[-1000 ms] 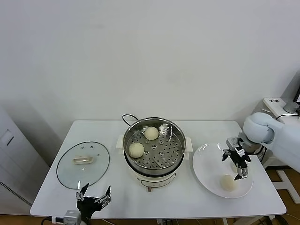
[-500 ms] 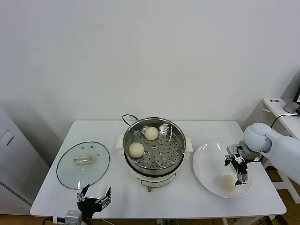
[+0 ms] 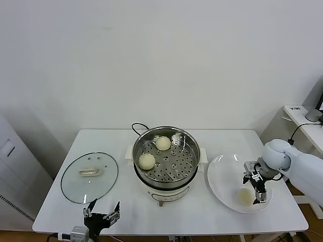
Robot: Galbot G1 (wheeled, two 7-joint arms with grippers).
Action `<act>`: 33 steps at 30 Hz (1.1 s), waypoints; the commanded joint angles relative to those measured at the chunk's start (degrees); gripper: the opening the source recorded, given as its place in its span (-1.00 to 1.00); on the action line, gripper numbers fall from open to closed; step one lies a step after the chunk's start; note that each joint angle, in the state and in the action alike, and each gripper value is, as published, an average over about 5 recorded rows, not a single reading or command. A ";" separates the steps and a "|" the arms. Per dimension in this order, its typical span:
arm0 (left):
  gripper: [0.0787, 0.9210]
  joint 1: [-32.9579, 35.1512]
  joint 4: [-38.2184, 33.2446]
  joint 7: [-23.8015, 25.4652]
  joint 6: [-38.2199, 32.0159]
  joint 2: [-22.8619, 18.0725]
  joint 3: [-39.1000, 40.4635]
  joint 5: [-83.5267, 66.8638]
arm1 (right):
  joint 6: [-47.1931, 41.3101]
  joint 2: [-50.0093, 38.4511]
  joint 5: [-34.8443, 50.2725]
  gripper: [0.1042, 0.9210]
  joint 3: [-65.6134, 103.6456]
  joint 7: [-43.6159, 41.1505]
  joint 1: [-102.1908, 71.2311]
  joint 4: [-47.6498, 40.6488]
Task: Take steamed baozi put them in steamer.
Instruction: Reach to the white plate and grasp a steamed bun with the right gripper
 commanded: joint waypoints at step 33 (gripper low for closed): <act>0.77 -0.38 0.91 -0.12 -0.16 -0.45 0.46 0.41 | -1.18 2.19 -2.04 0.30 4.64 1.80 -5.17 -1.94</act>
